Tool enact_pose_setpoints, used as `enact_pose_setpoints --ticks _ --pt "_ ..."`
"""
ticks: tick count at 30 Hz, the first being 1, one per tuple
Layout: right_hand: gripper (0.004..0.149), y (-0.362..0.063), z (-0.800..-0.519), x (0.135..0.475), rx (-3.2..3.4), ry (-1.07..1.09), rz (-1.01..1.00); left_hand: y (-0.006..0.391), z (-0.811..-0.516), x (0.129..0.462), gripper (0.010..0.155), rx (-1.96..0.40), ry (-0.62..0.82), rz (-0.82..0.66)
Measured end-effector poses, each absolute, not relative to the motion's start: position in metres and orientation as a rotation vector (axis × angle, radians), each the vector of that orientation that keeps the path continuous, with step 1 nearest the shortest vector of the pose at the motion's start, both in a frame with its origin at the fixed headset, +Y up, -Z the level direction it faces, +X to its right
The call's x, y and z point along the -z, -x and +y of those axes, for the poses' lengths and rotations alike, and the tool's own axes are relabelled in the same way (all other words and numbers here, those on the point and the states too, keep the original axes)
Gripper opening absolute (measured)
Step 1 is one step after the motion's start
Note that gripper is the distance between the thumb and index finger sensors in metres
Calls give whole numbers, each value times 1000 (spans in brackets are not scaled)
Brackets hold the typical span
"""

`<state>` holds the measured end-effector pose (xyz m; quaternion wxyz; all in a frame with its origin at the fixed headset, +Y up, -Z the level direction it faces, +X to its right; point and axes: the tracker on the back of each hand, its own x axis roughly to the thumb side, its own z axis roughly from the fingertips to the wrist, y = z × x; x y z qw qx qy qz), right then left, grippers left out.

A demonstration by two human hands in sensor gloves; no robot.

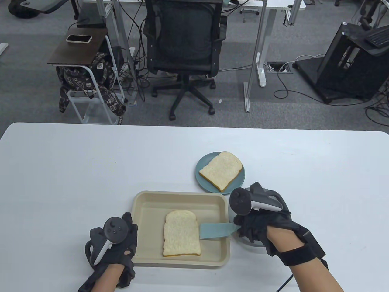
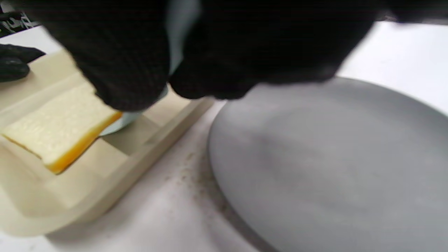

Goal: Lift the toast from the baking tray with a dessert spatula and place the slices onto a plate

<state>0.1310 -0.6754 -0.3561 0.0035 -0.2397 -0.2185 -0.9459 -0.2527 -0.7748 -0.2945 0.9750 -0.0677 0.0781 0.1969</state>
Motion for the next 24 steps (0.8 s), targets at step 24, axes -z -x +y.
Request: enact_pose_setpoints --ticks 24 --pt "54 -68 -706 332 3075 866 -481 252 -776 294 60 -391 137 161"
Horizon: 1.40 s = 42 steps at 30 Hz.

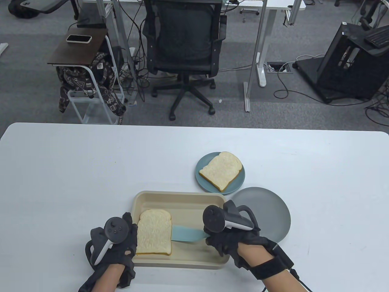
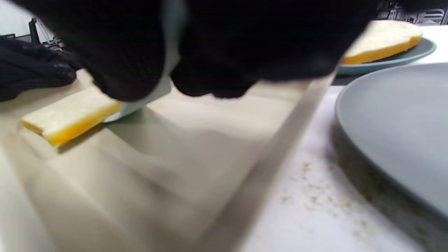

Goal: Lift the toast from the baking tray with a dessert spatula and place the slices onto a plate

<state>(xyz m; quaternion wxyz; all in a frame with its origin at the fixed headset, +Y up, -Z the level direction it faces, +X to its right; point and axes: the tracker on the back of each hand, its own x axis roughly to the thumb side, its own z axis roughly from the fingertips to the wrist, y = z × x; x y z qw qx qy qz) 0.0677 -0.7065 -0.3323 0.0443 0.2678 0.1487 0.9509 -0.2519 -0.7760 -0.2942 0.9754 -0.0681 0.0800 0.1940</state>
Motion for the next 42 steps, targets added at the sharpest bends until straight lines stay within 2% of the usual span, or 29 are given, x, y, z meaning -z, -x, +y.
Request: enact_pose_setpoints --ticks 22,36,42 --pt "54 -10 -719 330 -2867 -772 406 252 -777 295 60 -392 138 160" --pt "55 -31 -722 324 -2818 -760 351 253 -776 295 61 -401 147 160" --pt "55 -47 -713 322 -2821 -726 311 253 -776 295 61 -401 146 162"
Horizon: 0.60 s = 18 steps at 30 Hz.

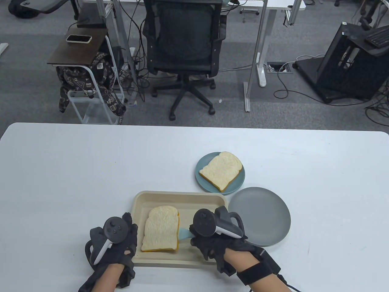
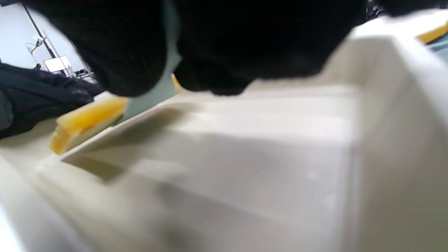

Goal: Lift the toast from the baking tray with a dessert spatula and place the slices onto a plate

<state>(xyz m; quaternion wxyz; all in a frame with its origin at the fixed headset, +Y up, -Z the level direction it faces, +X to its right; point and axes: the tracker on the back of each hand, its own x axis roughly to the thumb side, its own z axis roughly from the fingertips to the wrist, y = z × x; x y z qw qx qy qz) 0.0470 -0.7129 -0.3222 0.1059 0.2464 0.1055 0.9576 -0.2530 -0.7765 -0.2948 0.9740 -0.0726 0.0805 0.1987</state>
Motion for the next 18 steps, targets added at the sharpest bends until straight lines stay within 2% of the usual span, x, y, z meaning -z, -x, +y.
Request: enact_pose_setpoints --ticks 10,14,18 --pt "55 -79 -680 338 -2807 -542 72 253 -777 295 60 -403 146 165" --pt "55 -104 -668 359 -2842 -382 -72 253 -777 295 61 -406 147 164" --pt "55 -129 -663 379 -2847 -201 -124 254 -777 295 61 -407 147 166"
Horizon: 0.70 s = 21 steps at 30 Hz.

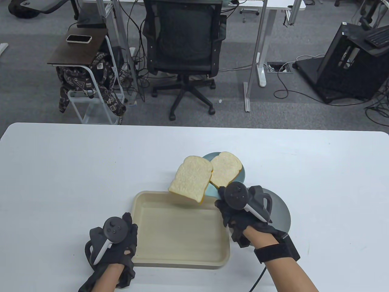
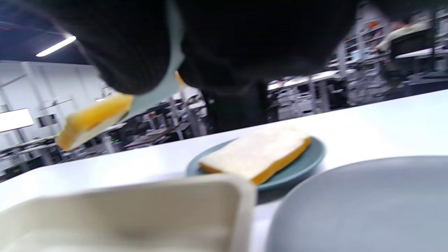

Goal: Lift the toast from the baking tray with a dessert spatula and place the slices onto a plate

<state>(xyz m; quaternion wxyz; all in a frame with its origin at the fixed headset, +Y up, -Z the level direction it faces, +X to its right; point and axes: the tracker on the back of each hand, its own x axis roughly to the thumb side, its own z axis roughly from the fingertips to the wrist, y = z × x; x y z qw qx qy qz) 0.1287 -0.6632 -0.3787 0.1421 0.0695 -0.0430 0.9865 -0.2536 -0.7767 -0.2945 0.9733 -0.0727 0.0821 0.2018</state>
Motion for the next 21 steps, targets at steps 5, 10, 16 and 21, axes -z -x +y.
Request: enact_pose_setpoints --ticks 5,10,16,21 --pt "55 -152 -665 397 -2873 -49 -157 253 -777 294 60 -404 143 171" --pt "55 -163 -675 412 -2889 84 -152 254 -777 294 60 -408 144 168" --pt "56 -161 -693 427 -2905 161 -96 254 -777 294 60 -410 146 168" --pt "55 -155 -702 434 -2949 187 -55 254 -777 294 61 -413 147 167"
